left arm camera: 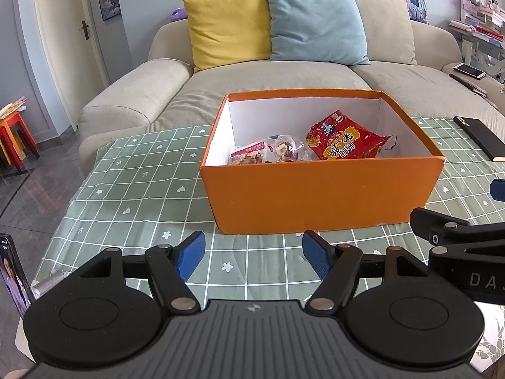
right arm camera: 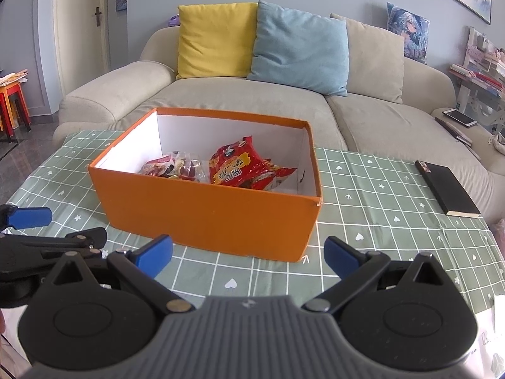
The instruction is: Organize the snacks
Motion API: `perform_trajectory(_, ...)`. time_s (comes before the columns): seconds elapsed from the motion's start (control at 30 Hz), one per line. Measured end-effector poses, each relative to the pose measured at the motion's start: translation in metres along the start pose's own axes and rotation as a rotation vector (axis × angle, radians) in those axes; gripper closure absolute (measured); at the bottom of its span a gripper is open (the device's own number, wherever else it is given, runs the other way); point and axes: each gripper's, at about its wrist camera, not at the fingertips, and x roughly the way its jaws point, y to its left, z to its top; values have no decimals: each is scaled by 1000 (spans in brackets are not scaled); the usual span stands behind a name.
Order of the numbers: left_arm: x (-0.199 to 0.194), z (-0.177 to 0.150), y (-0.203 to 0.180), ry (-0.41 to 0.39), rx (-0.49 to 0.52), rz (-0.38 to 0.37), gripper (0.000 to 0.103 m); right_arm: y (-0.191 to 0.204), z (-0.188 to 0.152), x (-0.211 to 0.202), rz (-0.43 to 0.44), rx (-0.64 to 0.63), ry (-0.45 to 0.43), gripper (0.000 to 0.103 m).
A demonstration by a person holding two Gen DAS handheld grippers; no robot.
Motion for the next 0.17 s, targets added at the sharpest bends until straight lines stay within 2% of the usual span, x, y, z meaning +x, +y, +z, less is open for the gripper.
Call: perform_trajectory(0.17, -1, 0, -1, -3, 0, -1, 20, 0, 0, 1, 0, 0, 2, 4)
